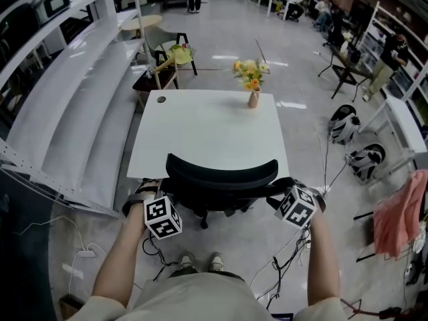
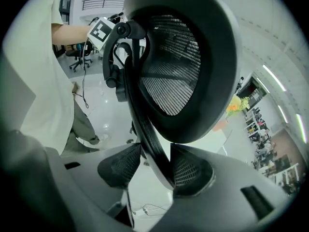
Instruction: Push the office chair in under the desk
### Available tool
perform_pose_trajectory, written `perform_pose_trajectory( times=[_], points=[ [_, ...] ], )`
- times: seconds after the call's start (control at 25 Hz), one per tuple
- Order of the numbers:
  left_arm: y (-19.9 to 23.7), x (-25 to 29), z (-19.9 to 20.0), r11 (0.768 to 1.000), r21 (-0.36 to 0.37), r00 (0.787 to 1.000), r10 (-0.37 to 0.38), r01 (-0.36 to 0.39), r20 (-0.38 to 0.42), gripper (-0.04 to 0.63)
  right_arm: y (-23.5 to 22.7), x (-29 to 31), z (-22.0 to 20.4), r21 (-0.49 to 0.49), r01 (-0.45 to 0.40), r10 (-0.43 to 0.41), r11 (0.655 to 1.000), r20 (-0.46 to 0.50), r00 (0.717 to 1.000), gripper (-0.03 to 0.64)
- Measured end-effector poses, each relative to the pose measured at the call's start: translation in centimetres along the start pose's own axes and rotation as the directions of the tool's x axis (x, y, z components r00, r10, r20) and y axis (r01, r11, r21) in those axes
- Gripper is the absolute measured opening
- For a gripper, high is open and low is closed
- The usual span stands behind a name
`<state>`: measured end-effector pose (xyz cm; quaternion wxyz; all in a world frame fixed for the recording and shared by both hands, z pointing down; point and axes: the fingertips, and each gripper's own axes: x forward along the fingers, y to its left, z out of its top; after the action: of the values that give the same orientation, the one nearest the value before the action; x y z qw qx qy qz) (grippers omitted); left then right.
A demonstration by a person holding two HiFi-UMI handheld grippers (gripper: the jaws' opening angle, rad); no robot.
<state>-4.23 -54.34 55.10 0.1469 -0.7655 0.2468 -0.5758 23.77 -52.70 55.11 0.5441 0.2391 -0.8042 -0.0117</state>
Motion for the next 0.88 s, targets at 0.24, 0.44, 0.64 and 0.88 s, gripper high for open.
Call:
perform_pose_trajectory(
  times=[0.24,0.44,0.64,0.88],
  points=[
    [0.6,-2.5,0.5,0.997,-0.053,0.996,0.056,-0.053,0.068,0.189,0.8,-2.6,2.3,0.072,0.035,-0.044,0.997,0.125,0.991,0.144],
    [1.7,-6.0,2.4,0.988,-0.127,0.972,0.116,-0.092,0.204,0.173,1.4,-6.1,5.2,0.156,0.059,-0.099,0.986,0.267,0.959,0.129],
    [2.9,-10.8,4.8,0.974,-0.199,0.915,0.179,-0.112,0.361,0.164,1.9,-10.8,8.8,0.229,0.07,-0.167,0.971,0.44,0.882,0.114],
    [4.8,-16.8,7.3,0.95,-0.295,0.827,0.248,-0.105,0.505,0.16,1.7,-16.6,14.4,0.281,0.111,-0.274,0.953,0.648,0.711,0.115]
  ],
)
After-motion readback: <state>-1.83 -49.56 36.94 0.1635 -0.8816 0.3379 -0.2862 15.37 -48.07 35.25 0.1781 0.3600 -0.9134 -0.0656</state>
